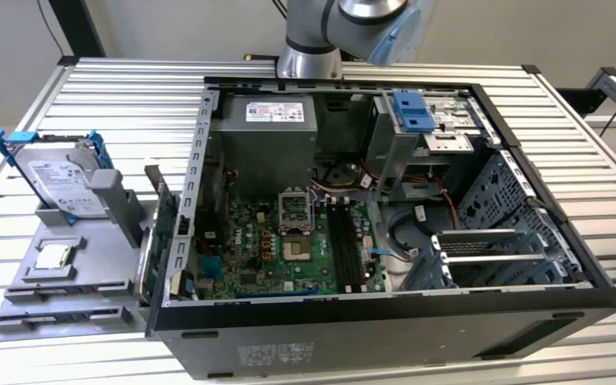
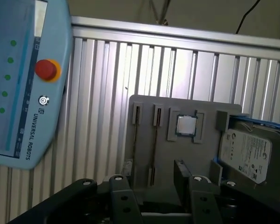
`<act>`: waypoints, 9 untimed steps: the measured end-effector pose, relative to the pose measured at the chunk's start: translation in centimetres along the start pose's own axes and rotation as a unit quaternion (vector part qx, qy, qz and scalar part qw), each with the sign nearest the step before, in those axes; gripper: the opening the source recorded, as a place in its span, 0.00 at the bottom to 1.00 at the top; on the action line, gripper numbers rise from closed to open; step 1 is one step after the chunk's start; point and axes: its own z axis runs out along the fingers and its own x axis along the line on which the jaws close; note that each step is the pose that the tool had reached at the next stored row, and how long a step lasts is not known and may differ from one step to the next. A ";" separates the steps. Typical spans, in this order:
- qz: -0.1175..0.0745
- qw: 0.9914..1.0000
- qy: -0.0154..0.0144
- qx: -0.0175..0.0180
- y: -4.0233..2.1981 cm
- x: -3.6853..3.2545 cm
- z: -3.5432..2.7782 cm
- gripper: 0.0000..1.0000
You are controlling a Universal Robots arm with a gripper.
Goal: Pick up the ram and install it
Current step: 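Pick up the ram and move it above insertion slot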
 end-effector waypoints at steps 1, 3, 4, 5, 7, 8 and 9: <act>0.002 1.000 0.000 0.000 0.00 0.01 0.17 1.00; 0.003 1.000 0.000 0.000 -0.01 0.01 0.53 1.00; 0.003 1.000 0.000 0.000 -0.01 0.02 0.69 1.00; 0.003 1.000 0.000 0.000 -0.01 0.02 0.83 1.00; 0.003 1.000 0.000 0.000 0.00 0.02 1.01 1.00; 0.003 1.000 0.000 0.000 0.00 0.02 1.12 1.00; 0.003 1.000 0.000 0.000 -0.01 0.03 1.25 1.00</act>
